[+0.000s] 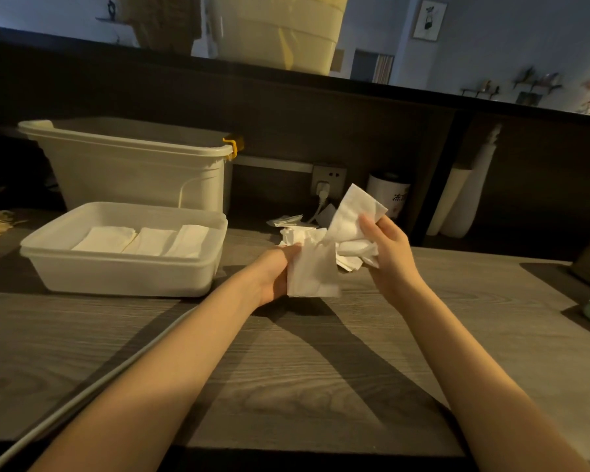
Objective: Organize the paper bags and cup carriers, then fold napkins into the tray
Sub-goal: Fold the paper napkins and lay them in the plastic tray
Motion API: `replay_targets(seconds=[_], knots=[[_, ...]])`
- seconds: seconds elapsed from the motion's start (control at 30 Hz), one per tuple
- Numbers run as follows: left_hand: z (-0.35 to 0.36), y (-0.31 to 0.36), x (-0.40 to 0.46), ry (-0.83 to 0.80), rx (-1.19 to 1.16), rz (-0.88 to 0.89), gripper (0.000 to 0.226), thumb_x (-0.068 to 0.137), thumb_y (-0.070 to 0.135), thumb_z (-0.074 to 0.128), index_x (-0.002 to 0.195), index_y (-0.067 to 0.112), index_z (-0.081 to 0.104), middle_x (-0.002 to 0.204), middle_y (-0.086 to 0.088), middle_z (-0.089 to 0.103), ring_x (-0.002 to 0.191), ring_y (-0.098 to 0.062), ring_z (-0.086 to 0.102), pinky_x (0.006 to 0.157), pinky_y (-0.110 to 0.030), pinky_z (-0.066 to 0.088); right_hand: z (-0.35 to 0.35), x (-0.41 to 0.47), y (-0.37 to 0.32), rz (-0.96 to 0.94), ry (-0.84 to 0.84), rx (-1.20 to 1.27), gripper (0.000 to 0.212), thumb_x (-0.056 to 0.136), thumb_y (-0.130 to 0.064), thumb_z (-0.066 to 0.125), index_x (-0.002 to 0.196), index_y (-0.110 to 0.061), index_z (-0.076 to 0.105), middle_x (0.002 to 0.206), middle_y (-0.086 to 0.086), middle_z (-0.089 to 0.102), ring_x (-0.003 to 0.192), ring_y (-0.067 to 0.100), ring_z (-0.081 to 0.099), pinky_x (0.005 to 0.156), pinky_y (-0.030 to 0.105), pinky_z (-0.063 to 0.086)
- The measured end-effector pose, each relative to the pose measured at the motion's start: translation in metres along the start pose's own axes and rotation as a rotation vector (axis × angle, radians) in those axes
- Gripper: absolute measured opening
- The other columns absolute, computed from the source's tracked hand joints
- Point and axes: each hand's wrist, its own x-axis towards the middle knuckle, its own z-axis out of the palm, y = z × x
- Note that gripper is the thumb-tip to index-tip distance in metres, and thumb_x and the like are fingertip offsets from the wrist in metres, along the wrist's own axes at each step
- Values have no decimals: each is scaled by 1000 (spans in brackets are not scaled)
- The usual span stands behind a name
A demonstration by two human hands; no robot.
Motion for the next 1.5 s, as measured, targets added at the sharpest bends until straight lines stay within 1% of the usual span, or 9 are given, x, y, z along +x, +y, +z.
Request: replay_targets(seconds=[0.17, 0.37, 0.57, 0.67, 0.8, 0.9, 1.1, 1.37, 1.5], knots=[[0, 1, 0, -21, -71, 9, 40, 100, 29, 38, 138, 15, 40, 125, -13, 56, 100, -26, 58, 75, -41, 48, 0, -5, -1, 271, -237, -100, 13, 93, -21, 54, 100, -12, 62, 86, 3, 66, 71, 12, 65, 64, 23, 53], [5, 1, -2, -68, 42, 67, 40, 101, 33, 34, 134, 15, 46, 101, -4, 64, 85, -18, 64, 61, -29, 54, 7, -3, 10, 255, -134, -340, 28, 90, -25, 60, 114, -11, 60, 99, 5, 68, 85, 18, 68, 76, 30, 56], [8, 0, -1, -76, 155, 96, 43, 96, 47, 38, 126, 19, 50, 105, -1, 64, 93, -18, 63, 73, -30, 53, 5, -1, 14, 222, -47, -437, 27, 88, -27, 63, 111, -14, 59, 100, 4, 66, 88, 20, 66, 72, 29, 55], [7, -2, 2, -31, 331, 141, 36, 95, 37, 48, 122, 15, 55, 113, -4, 64, 103, -21, 60, 88, -35, 49, 4, -2, 14, 216, -63, -490, 18, 88, -29, 62, 100, -15, 61, 97, 6, 66, 88, 23, 67, 77, 33, 55], [6, -4, 4, 46, 326, 157, 30, 97, 28, 46, 122, 13, 53, 105, -3, 64, 102, -22, 60, 90, -37, 49, 4, -3, 10, 270, -166, -650, 43, 86, -45, 61, 113, -12, 56, 101, 5, 62, 92, 20, 61, 72, 27, 49], [5, -3, 4, 72, 202, 158, 32, 98, 26, 43, 127, 12, 48, 106, -5, 62, 101, -25, 61, 88, -41, 51, 2, -4, 7, 327, -220, -600, 37, 82, -33, 69, 112, -19, 50, 97, 1, 61, 89, 17, 63, 76, 29, 54], [4, -1, 2, 43, 96, 110, 37, 96, 24, 48, 131, 14, 45, 102, -3, 61, 90, -20, 61, 72, -34, 54, 0, -1, 8, 339, -175, -548, 39, 81, -22, 71, 115, -16, 52, 76, 1, 66, 60, 4, 60, 56, 15, 50], [-1, -3, 8, 102, 170, 113, 39, 93, 12, 53, 132, 10, 46, 123, -10, 59, 102, -23, 60, 81, -38, 52, 1, -2, 5, 405, -253, -589, 31, 90, -26, 61, 118, -16, 54, 98, 2, 66, 80, 11, 64, 67, 21, 49], [-2, -3, 10, 114, 162, 103, 38, 93, 11, 52, 131, 11, 47, 122, -11, 60, 105, -25, 60, 83, -41, 52, -3, -3, 1, 501, -351, -538, 21, 93, -10, 51, 113, -16, 55, 108, 7, 64, 92, 16, 64, 77, 26, 49]])
